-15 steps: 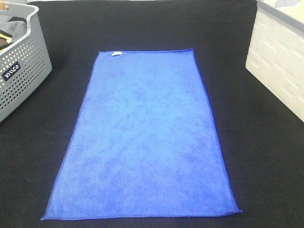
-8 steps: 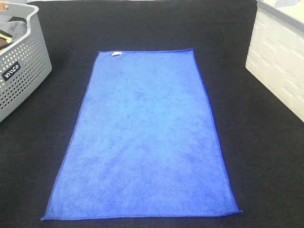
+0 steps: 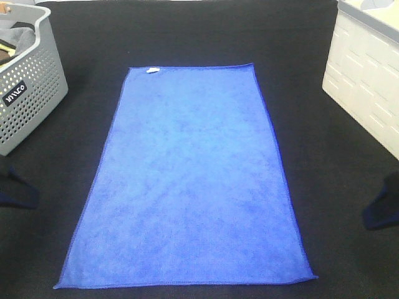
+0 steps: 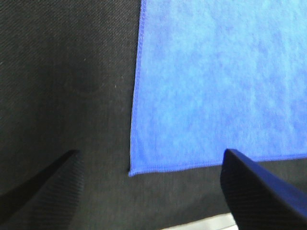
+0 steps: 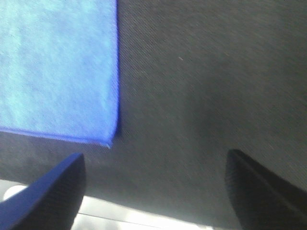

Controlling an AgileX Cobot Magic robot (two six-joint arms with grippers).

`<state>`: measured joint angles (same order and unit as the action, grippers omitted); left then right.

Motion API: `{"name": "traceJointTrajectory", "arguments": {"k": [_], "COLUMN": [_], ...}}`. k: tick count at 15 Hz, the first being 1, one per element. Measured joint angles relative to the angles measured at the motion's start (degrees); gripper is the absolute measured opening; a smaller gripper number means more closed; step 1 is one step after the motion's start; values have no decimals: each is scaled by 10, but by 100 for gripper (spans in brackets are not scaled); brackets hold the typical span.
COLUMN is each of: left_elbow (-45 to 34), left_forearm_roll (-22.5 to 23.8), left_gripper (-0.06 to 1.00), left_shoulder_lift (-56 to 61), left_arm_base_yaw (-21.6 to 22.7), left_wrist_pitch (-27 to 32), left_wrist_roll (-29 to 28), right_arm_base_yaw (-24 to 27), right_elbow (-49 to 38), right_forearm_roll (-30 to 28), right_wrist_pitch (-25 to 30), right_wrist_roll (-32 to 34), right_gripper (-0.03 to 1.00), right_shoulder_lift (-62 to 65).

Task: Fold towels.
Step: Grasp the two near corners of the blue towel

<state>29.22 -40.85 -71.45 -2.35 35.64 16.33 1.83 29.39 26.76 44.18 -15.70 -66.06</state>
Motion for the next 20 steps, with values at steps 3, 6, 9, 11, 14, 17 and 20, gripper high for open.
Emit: {"name": "traceJointTrajectory", "arguments": {"k": [3,6,9,11,14,17,20], "left_elbow": [0,1,1,2,2,5,11], "left_forearm_roll": [-65,-142,-207,-259,-339,-406,-463], "left_gripper": [75,75,75,75,75,75,74], "left_shoulder_lift": [-73,-140,-195,-234,-288,-316,-336], "left_arm_base_yaw": [0,0,0,0,0,-2,-52], "left_wrist_pitch": [-33,-55,-62,-62,-64,-49,-48], "left_wrist_roll": [74,160,231,284,373,443,476], "right_arm_base_yaw": [0,0,0,0,-38,-111,-115], "right_elbow": [0,1,1,1,1,2,8], "right_forearm_roll": [81,183,211,216,244,286,320], "right_wrist_pitch": [-60,-111,-131,-136,-153,-207,-218], "right_wrist_roll": [-96,-172,-201,-209,-247,-261,-262], "right_gripper": [76,76,76,76,76,76,74], "right_shoulder_lift": [-76,-135,-167,-206,-255,-299,-323]}}
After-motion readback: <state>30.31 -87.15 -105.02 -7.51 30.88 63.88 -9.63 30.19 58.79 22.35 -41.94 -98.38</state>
